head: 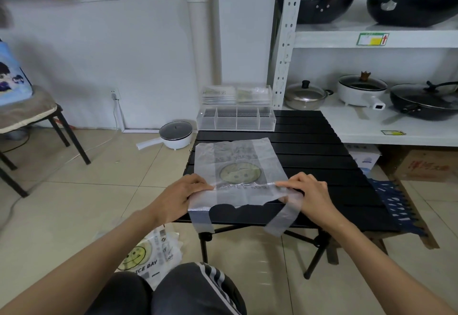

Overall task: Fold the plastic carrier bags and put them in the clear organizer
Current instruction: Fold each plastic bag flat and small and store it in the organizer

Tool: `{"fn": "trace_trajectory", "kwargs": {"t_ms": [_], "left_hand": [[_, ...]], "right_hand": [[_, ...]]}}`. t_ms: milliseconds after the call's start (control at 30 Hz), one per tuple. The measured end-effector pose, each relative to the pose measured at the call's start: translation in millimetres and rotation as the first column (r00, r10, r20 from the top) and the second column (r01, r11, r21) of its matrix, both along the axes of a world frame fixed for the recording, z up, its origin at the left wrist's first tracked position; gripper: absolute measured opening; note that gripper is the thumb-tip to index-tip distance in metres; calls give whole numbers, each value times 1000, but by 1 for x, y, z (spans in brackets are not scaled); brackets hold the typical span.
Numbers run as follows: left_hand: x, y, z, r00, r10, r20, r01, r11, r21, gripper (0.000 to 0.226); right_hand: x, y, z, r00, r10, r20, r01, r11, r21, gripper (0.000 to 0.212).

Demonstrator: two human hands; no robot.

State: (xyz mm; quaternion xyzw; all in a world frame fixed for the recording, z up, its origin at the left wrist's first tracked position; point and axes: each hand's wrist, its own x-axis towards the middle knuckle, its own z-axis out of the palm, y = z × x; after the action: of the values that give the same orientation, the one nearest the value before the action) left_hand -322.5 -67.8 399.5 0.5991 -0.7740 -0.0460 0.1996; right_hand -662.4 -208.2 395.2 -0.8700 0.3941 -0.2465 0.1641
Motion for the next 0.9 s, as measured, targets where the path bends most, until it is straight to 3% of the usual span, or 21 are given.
{"fn": "trace_trajectory", "kwargs": {"t_ms": [133,400,467,633,800,900], "left_hand": [[4,-8,-5,999,15,39,-12,998,-59,41],[-1,-18,-4,989,130,-67,-138,981,-137,31],[-1,-19,-5,987,142,-78,-151,981,-123,40],[1,-20,-5,988,126,-92,-135,986,-96,26],[2,-20,-9,982,147,-122,-159,983,-93,23],[-2,-25,-7,960,220,-175,-234,970,-65,24]], "right_hand": [[1,-5,-1,1000,-5,-20,5,1000,3,23],[9,-7,3,1000,5,-22,-4,1000,29,48],[10,-6,6,999,24,-28,-22,999,49,43],[10,-8,6,1000,0,17,-1,996,87,12],[11,-4,9,1000,2,-24,1,993,114,18],[16,-4,15,999,-46,28,40,979,198,19]]}}
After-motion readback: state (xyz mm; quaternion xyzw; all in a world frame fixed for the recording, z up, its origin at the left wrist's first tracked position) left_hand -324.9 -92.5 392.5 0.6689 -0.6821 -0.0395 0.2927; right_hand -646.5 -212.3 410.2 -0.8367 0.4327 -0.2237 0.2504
